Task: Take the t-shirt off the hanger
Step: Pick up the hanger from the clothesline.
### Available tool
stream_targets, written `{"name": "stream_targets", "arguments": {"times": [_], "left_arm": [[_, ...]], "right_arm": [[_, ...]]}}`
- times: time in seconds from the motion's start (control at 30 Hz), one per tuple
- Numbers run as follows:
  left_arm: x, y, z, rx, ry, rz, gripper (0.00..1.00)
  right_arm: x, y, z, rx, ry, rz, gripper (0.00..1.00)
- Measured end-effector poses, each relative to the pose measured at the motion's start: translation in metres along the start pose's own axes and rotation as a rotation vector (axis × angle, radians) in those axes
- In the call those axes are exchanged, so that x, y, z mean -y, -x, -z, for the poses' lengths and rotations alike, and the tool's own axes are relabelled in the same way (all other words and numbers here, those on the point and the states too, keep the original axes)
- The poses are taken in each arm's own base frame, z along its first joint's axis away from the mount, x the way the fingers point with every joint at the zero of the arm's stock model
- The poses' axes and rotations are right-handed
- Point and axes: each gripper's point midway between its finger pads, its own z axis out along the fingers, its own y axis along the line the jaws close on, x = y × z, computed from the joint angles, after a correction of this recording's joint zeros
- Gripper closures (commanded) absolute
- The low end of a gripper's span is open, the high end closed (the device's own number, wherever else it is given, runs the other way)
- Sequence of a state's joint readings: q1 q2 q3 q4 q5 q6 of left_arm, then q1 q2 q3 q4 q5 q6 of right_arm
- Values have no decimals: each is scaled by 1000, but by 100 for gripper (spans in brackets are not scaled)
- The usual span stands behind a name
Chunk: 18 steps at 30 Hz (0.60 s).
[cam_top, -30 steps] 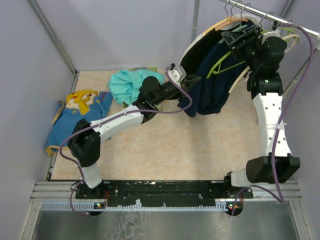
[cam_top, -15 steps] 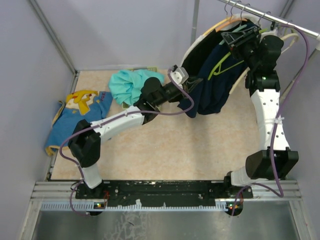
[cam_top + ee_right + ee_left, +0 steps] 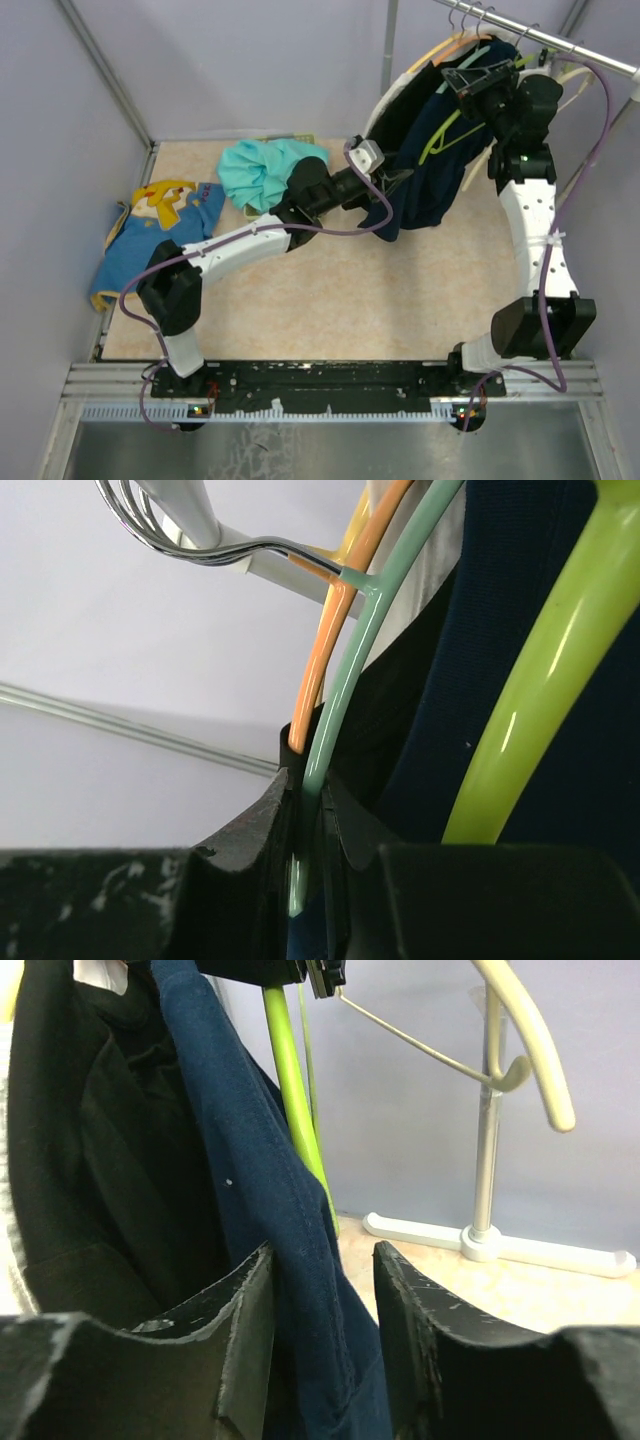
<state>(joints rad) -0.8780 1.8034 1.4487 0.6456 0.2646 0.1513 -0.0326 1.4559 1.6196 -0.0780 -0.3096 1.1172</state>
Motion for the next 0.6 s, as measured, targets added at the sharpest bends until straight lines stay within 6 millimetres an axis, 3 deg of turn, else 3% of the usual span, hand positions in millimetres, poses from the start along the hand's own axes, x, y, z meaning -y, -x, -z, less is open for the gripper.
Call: {"name": "stream_targets", "arguments": {"times": [0.23, 0.6], "left_arm": [[-7, 7, 4, -9, 43, -24, 36], [-21, 64, 37, 60, 131, -79, 32]], "right_arm": [[-2, 1, -2, 12, 24, -25, 100], [-20, 6, -1, 25, 96, -23, 100]]}}
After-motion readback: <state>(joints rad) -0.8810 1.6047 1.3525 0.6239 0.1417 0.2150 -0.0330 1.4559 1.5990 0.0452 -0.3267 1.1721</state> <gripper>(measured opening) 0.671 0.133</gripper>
